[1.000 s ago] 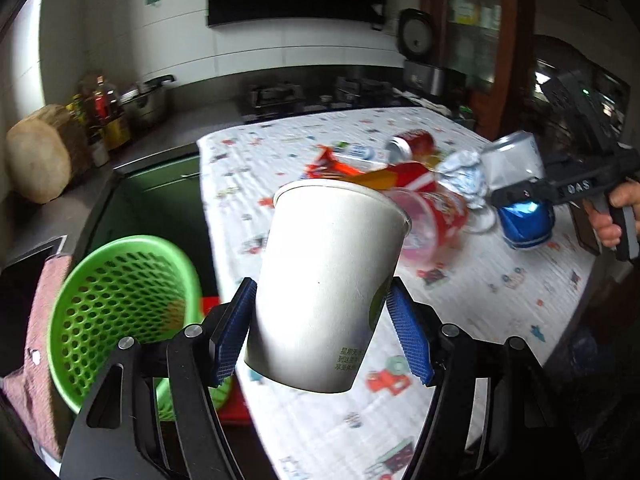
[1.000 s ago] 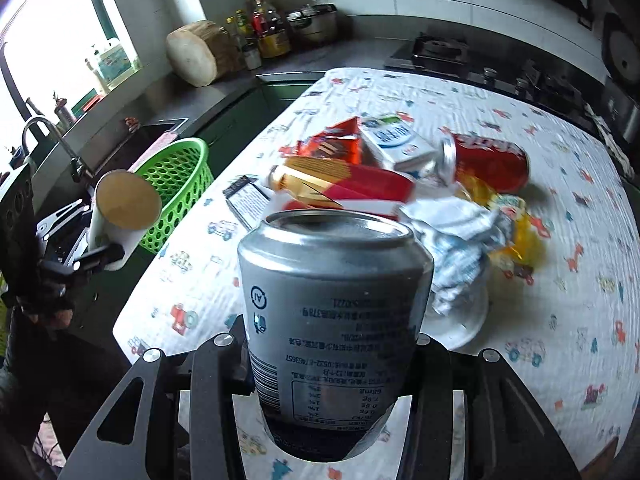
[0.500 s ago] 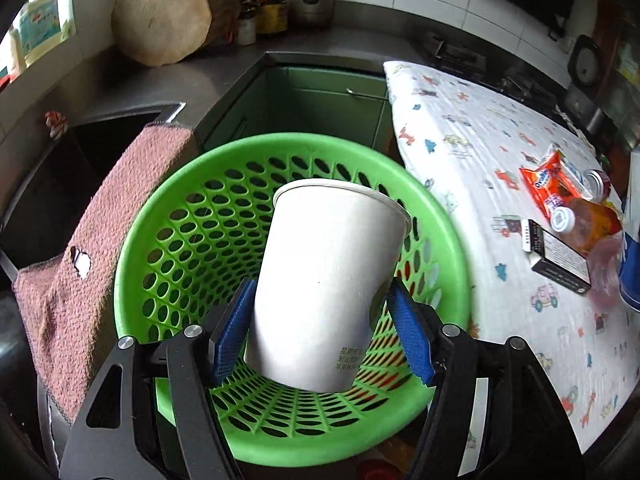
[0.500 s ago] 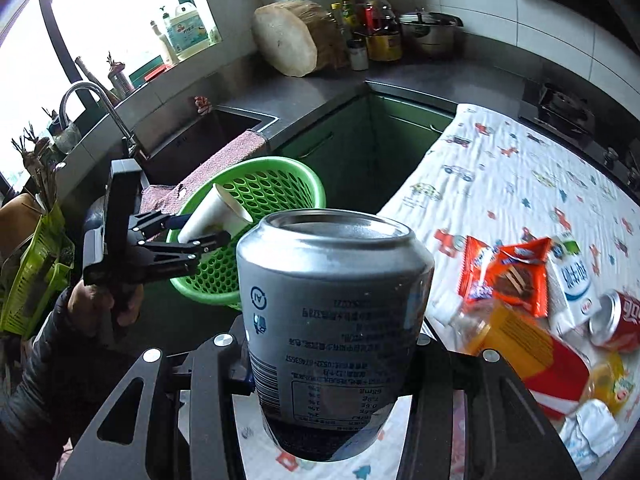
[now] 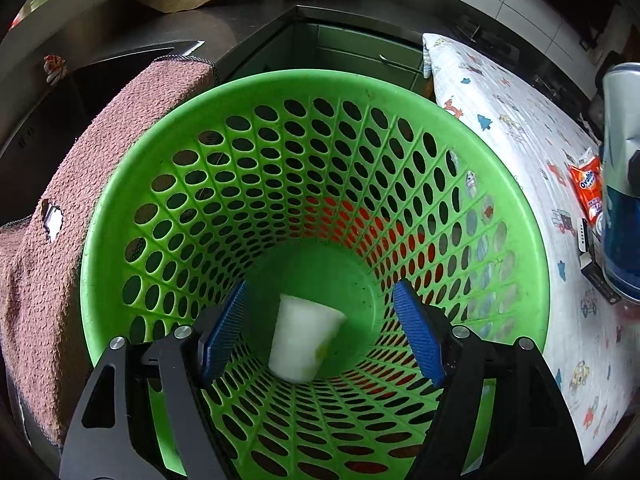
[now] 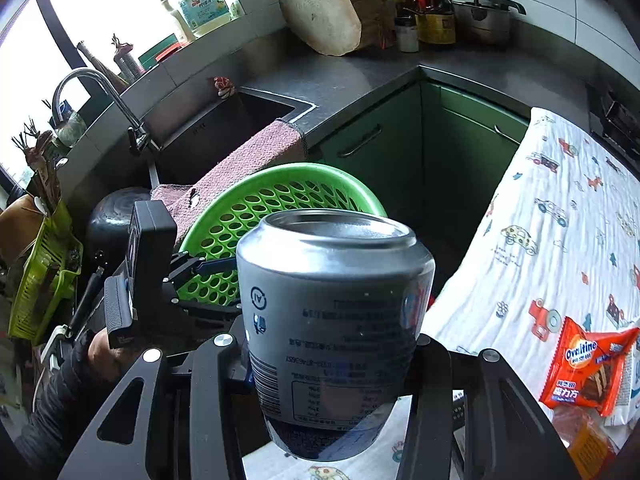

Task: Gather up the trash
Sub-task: 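Drop the white paper cup into the green basket with the left tool, then carry the can over the green basket and release it with the right tool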

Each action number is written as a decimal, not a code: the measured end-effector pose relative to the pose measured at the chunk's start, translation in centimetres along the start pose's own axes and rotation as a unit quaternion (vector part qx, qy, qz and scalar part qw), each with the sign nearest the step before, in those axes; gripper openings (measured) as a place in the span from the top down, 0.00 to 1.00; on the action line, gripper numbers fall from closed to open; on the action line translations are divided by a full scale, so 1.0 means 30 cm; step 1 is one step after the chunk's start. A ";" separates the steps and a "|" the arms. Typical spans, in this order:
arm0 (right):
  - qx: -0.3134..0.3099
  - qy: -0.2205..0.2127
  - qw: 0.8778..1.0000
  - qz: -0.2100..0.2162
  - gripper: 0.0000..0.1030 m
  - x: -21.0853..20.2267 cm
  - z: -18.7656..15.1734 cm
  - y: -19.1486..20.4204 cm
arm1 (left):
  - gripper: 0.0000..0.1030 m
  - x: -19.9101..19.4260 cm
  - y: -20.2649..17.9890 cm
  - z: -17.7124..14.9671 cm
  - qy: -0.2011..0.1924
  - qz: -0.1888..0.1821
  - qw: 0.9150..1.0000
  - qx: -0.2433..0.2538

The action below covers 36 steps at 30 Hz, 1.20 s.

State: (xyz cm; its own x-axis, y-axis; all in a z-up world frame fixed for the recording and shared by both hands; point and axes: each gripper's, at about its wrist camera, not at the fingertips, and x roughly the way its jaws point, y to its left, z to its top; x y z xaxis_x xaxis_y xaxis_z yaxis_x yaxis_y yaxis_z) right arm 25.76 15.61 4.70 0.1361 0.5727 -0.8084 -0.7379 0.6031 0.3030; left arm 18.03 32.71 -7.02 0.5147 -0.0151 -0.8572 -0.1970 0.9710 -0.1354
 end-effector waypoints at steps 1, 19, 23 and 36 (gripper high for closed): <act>-0.001 0.001 1.000 0.002 0.58 0.015 0.012 0.005 | 0.29 -0.010 0.004 -0.003 -0.005 -0.001 1.000 -0.003; -0.037 0.122 0.992 -0.021 0.58 0.491 0.100 0.108 | 0.17 -0.265 0.099 -0.200 -0.089 0.041 0.993 -0.058; -0.053 0.165 0.984 -0.044 0.58 0.600 0.067 0.132 | 0.17 -0.266 0.106 -0.262 -0.088 0.048 0.993 -0.066; -0.056 0.189 0.979 -0.047 0.32 0.663 0.033 0.178 | 0.17 -0.318 0.096 -0.328 -0.108 0.040 0.990 -0.082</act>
State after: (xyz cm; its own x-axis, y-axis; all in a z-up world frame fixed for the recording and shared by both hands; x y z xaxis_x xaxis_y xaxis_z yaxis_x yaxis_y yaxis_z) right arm 25.20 30.78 -9.27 -0.0313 0.2581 -0.9656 -0.8046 0.5666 0.1775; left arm 4.35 33.30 -4.13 0.6545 0.1296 -0.7449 -0.3691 0.9146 -0.1653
